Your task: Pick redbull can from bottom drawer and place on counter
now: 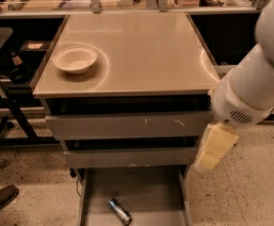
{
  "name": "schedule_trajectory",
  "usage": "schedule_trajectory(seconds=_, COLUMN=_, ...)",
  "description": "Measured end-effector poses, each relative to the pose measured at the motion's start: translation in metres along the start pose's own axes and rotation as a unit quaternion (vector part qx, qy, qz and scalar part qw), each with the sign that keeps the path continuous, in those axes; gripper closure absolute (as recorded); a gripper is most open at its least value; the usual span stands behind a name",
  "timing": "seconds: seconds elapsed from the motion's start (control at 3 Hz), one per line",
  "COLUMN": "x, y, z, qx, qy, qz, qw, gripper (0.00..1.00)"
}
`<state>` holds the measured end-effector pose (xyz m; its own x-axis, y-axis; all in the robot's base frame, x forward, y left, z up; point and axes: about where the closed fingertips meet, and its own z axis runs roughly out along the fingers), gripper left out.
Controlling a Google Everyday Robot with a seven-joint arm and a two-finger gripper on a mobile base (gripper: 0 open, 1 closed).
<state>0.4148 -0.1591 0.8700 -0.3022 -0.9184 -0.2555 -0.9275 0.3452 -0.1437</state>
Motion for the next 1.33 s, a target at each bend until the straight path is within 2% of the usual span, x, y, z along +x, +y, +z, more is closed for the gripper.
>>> schedule_trajectory(seconds=0.33, x=-0.004, y=0.027, z=0.072, qx=-0.023, qy=-0.002, qz=0.026, qw=0.9994, gripper=0.0)
schedule_trajectory(seconds=0.67, x=-0.004, y=0.027, z=0.073, qx=-0.023, qy=-0.003, qz=0.027, qw=0.9994, gripper=0.0)
schedule_trajectory(seconds=1.0, x=0.0, y=0.044, z=0.117, qx=-0.041, qy=0.011, qz=0.046, qw=0.9981, gripper=0.0)
schedule_trajectory(seconds=1.33, x=0.011, y=0.078, z=0.201, qx=-0.074, qy=0.019, qz=0.092, qw=0.9928, gripper=0.0)
